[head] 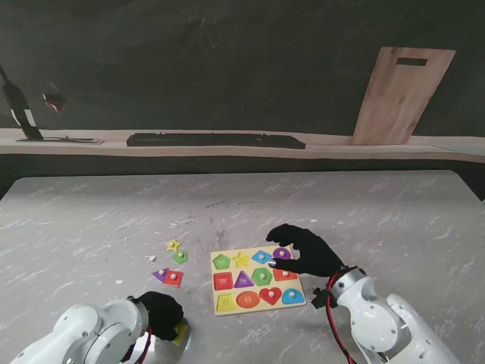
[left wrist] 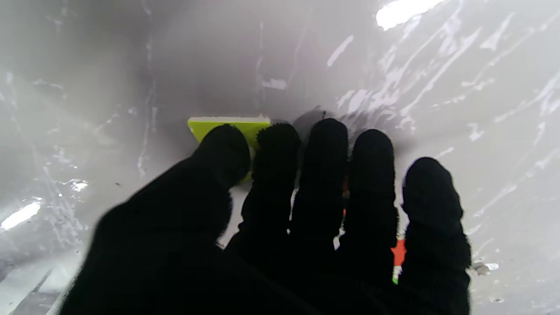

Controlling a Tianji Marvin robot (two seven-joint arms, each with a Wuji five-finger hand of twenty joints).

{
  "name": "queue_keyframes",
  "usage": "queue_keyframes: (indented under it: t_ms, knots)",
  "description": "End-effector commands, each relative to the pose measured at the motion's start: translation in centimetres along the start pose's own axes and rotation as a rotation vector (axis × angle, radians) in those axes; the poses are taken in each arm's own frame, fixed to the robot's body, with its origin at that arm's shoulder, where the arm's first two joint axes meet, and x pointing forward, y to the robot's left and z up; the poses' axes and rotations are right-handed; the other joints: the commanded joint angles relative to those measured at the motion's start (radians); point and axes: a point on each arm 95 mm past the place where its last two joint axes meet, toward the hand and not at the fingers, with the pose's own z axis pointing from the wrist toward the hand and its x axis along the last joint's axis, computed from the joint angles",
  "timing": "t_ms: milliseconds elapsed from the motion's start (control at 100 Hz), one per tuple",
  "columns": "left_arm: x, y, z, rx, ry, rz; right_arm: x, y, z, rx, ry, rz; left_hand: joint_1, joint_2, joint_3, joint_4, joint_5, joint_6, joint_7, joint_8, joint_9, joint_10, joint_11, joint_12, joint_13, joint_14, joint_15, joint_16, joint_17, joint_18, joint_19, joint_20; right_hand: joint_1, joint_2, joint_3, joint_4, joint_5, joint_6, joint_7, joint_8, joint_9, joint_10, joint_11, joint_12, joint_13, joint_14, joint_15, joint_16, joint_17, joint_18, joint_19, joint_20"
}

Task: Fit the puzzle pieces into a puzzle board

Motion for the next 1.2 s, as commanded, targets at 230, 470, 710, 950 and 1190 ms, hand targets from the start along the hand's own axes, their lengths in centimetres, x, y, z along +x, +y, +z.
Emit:
queue_keyframes:
  t_ms: [230, 470, 710, 950, 1190]
  knots:
    - [0.1, 0.4, 0.0, 0.022, 0.04, -0.008, 0.1, -0.3, -0.1, -0.002, -0.001, 0.002, -0.096, -0.075, 0.287, 0.115, 0.05, -0.11, 0.101, 0.065, 0.075, -0.031, 0.081, 0.127, 0.069, -0.001, 0.082, 0.065, 0.024, 0.034, 0.043, 0.023, -0.028, 0.014, -0.006, 0.013, 0.011, -0.026, -0.002, 0.016, 0.029, -0.032, 0.018, 0.009, 0.018, -0.02, 0.015, 0.026, 0.001, 0.012, 0.016, 0.013]
    - [0.2, 0.2, -0.5, 0.07, 0.062, -0.048, 0.1, -0.3, -0.1, -0.002, -0.003, 0.002, -0.119, -0.087, 0.333, 0.128, 0.055, -0.102, 0.121, 0.092, 0.087, -0.031, 0.098, 0.165, 0.075, 0.001, 0.102, 0.092, 0.031, 0.044, 0.047, 0.026, -0.028, 0.015, -0.006, 0.014, 0.01, -0.025, -0.002, 0.016, 0.029, -0.03, 0.02, 0.01, 0.017, -0.021, 0.016, 0.026, 0.0, 0.014, 0.016, 0.014]
    - [0.1, -0.3, -1.1, 0.101, 0.076, -0.049, 0.0, -0.3, -0.1, -0.001, -0.003, 0.002, -0.114, -0.075, 0.316, 0.118, 0.043, -0.099, 0.118, 0.098, 0.078, -0.03, 0.096, 0.166, 0.072, 0.001, 0.101, 0.096, 0.032, 0.044, 0.047, 0.027, -0.028, 0.016, -0.006, 0.014, 0.01, -0.025, -0.001, 0.016, 0.029, -0.031, 0.021, 0.01, 0.016, -0.021, 0.017, 0.026, 0.0, 0.013, 0.016, 0.014]
    - [-0.2, -1.4, -1.7, 0.138, 0.095, -0.014, 0.0, -0.3, 0.0, 0.0, -0.001, 0.004, -0.107, -0.07, 0.302, 0.114, 0.039, -0.099, 0.115, 0.105, 0.075, -0.029, 0.097, 0.167, 0.072, 0.001, 0.1, 0.1, 0.031, 0.044, 0.047, 0.027, -0.028, 0.017, -0.006, 0.014, 0.012, -0.025, -0.001, 0.016, 0.028, -0.029, 0.021, 0.009, 0.016, -0.02, 0.017, 0.027, -0.001, 0.014, 0.015, 0.014]
    - [-0.8, -3.1, -1.5, 0.17, 0.114, 0.013, 0.0, -0.3, 0.1, 0.002, 0.003, 0.011, -0.102, -0.065, 0.29, 0.109, 0.035, -0.1, 0.11, 0.106, 0.07, -0.03, 0.095, 0.166, 0.069, -0.001, 0.097, 0.101, 0.03, 0.041, 0.046, 0.027, -0.027, 0.018, -0.007, 0.014, 0.013, -0.026, -0.002, 0.016, 0.028, -0.029, 0.02, 0.009, 0.016, -0.02, 0.016, 0.026, -0.001, 0.015, 0.015, 0.014]
